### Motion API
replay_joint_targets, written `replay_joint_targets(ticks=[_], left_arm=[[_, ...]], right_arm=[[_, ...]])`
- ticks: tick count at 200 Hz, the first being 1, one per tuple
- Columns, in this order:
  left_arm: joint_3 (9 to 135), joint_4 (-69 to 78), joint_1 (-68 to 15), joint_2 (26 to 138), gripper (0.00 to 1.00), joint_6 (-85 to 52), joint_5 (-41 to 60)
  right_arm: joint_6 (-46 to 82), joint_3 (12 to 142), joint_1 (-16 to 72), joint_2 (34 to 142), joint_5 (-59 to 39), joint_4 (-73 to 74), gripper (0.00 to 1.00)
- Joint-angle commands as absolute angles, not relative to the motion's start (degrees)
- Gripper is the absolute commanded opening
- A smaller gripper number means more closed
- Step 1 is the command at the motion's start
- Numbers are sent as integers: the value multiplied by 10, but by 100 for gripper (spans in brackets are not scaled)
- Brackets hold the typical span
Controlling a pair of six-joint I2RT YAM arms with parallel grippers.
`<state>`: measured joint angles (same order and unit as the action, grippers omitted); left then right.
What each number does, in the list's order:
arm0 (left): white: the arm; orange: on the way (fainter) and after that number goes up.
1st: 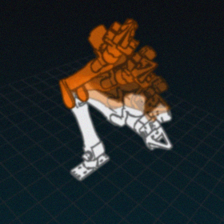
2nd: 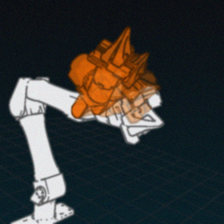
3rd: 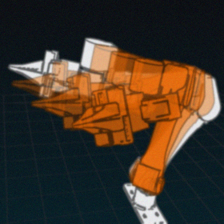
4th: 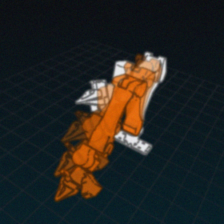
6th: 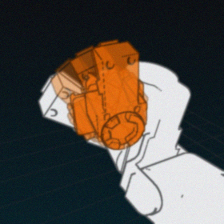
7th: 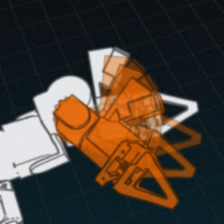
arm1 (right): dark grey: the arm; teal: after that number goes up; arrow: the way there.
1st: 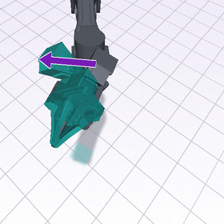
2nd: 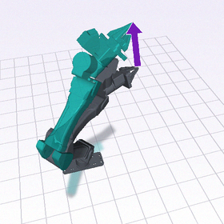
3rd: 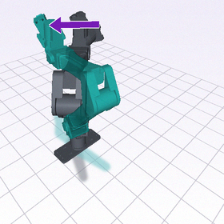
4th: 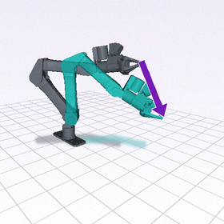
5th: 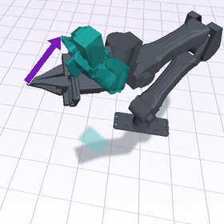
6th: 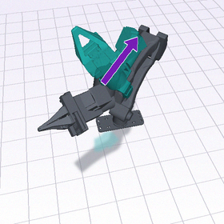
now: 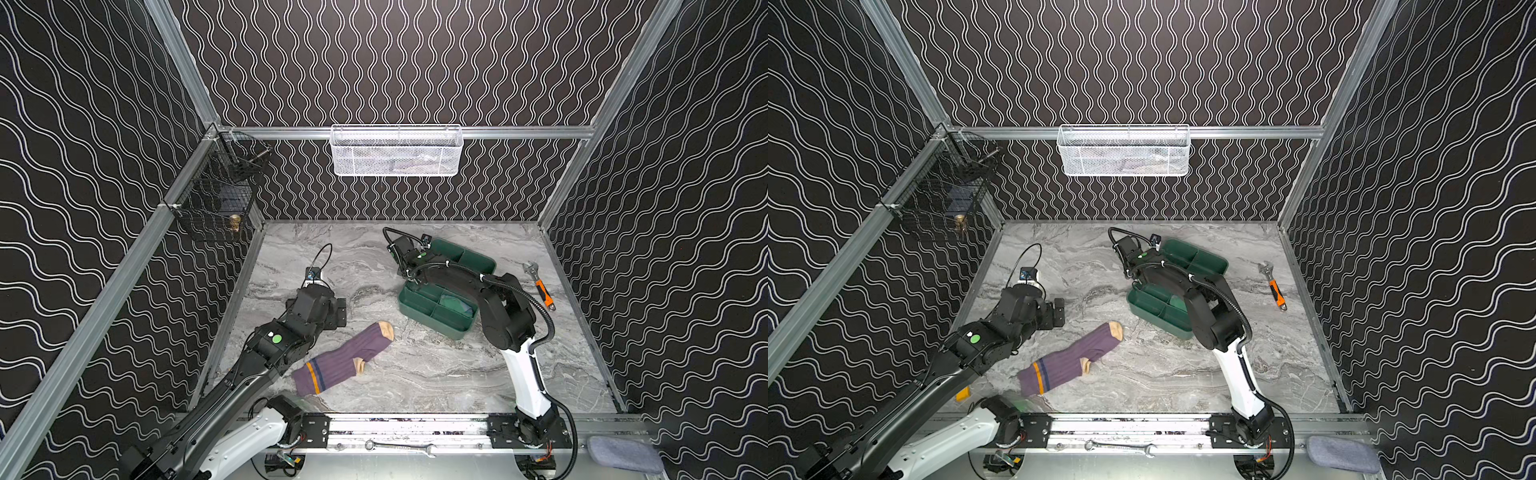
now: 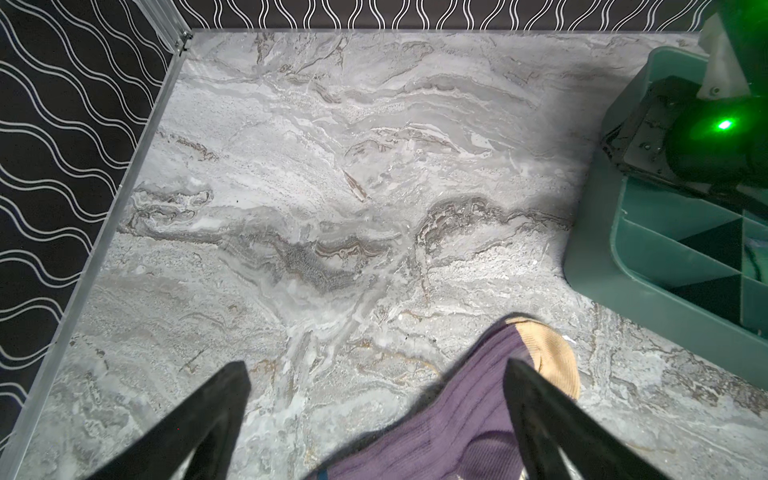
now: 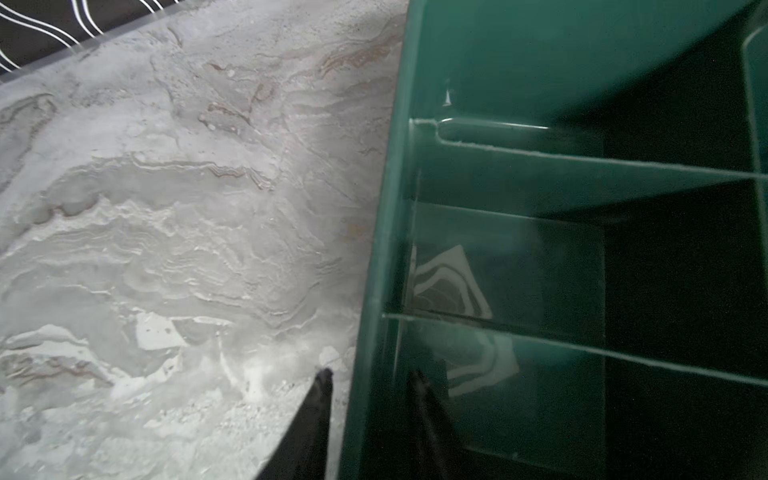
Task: Roll the socks
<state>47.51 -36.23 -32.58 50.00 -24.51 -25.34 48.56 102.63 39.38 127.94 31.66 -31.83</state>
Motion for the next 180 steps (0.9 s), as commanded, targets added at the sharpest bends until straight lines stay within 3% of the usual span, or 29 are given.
replay_joint_targets(ticks=[1, 38, 97, 147, 157, 180], left_arm=[[473, -365, -325, 498, 99, -256, -257], [474, -370, -325, 503, 99, -257, -247], [484, -394, -325, 503, 99, -273, -240], [498, -435, -324, 484, 99, -280, -236], [498, -440, -325, 477, 99, -280, -238], [503, -445, -324, 468, 99, -276, -240]], right_arm=[[478, 1007, 394, 1269, 349, -316, 21], [470, 938, 394, 1222, 402, -317, 1], [496, 770, 350, 1114, 415, -291, 0], [470, 706, 300, 1055, 403, -246, 0], [462, 705, 297, 1053, 402, -244, 5], [431, 706, 296, 1036, 396, -235, 30]])
